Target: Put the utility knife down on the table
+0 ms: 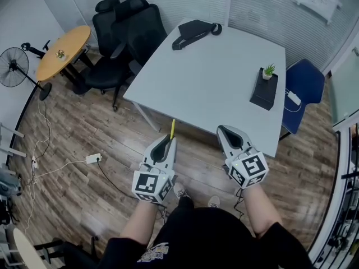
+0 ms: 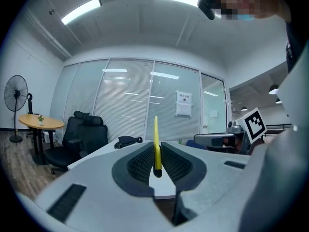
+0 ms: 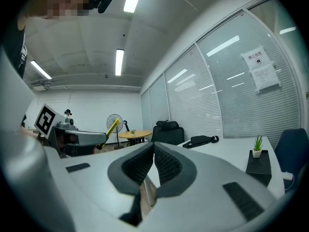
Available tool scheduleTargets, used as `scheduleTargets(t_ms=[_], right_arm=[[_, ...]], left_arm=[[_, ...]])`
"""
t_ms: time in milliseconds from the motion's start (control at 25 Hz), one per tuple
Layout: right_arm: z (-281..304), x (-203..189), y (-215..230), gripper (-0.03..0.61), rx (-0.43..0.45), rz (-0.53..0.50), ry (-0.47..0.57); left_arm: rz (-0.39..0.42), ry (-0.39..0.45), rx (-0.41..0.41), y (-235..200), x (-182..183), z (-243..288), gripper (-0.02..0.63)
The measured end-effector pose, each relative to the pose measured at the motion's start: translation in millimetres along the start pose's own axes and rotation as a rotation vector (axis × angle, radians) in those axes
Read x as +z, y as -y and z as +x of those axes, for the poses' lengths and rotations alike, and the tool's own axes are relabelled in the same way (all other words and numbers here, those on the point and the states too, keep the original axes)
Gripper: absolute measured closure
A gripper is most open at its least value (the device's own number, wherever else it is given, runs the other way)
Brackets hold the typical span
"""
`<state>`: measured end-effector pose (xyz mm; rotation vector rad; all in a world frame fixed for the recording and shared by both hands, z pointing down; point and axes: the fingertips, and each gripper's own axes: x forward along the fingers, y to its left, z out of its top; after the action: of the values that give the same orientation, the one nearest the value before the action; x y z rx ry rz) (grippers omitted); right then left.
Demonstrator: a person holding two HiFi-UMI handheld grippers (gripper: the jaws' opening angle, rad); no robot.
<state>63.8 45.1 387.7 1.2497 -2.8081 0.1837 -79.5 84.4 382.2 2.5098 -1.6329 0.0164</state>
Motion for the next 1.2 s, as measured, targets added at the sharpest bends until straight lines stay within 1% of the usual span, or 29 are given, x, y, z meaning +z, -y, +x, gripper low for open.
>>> scheduleTargets(t_ms=[600, 960, 1200], right_arm=[[80, 10, -19, 0.568, -0.082, -0.003, 0.019], [93, 10, -17, 0.569, -0.127, -0.004, 0.009], [102, 12, 1, 0.569, -0.134, -0.005, -0.002]], left_arm=[[-0.003, -0.006, -0.094, -85, 7, 23, 0.566], [-0.01, -0.006, -0.148, -98, 8, 39, 0.566], [-0.028, -0.012, -0.159, -96, 7, 61, 0.566]])
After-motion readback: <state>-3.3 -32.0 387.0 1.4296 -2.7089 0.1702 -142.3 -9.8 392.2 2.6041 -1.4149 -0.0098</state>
